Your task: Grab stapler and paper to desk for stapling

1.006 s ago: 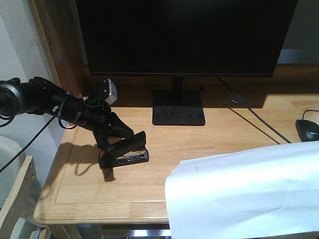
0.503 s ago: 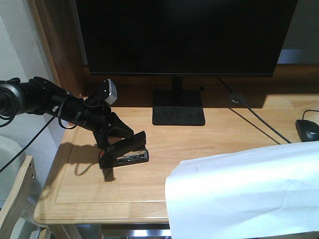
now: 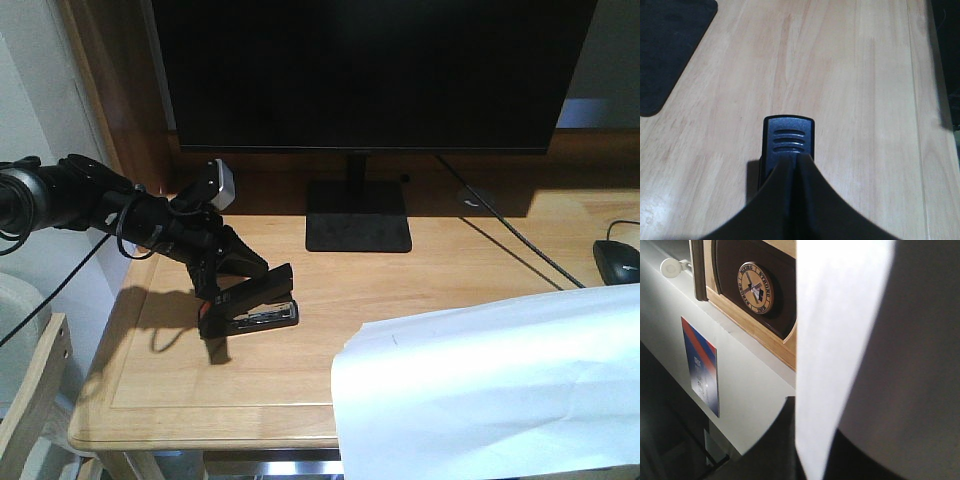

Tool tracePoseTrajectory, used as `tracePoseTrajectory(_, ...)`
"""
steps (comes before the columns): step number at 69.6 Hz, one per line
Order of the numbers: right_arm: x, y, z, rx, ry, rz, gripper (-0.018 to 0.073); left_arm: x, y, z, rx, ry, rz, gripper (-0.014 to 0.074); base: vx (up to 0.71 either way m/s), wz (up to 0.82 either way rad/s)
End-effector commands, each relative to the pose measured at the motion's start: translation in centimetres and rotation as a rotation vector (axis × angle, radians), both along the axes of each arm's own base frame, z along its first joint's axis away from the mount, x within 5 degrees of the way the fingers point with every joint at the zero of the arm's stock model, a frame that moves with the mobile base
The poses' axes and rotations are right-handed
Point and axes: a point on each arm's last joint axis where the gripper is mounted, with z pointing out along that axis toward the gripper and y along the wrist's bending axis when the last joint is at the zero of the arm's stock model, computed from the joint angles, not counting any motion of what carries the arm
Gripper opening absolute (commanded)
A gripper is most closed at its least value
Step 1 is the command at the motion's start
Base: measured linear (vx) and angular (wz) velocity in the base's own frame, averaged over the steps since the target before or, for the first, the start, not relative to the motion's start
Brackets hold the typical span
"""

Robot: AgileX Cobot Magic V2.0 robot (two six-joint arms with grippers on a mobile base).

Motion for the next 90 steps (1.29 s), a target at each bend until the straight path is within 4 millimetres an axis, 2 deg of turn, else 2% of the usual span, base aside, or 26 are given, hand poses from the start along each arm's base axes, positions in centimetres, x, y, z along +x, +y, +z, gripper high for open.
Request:
tracePoseTrajectory(1,-0.3,0.0,1.3,0.009,-0.068,0.013,-0.0002,0.0,-0.4,3.9,-0.076,-0.061,0.01,-0.0007,0.0,0.0)
tracePoseTrajectory(27,-0.2,-0.1,1.5,0.023,-0.064,0.004,-0.0002,0.0,-0.4,3.9,-0.076,-0.061,0.01,-0.0007,0.0,0.0)
tracePoseTrajectory(32,0.1,0.5,1.9,-0.097,-0.055,0.003,-0.0002,0.0,-0.4,3.9,-0.076,-0.061,0.01,-0.0007,0.0,0.0)
tracePoseTrajectory(41,1.4,2.1,3.2,-0.424,0.012,0.047,-0.0002,0.0,-0.4,3.9,-0.076,-0.061,0.01,-0.0007,0.0,0.0)
tracePoseTrajectory(58,5.3,3.8,6.0,-0.885,0.127,0.229,-0.0002,0.0,-0.4,3.9,-0.076,-0.061,0.01,-0.0007,0.0,0.0)
tracePoseTrajectory(69,8.2,4.4,7.0,-0.979,0.15,0.38,-0.0002,0.0,-0.4,3.9,-0.076,-0.061,0.01,-0.0007,0.0,0.0)
tracePoseTrajectory(81,12.9,4.1,5.6,-1.016,0.249,0.387,-0.0002,0.0,-0.4,3.9,-0.076,-0.061,0.01,-0.0007,0.0,0.0)
tracePoseTrajectory(90,16.9,3.4,2.5,-1.014,0.411,0.353,-0.0002,0.0,-0.4,3.9,-0.076,-0.061,0.01,-0.0007,0.0,0.0)
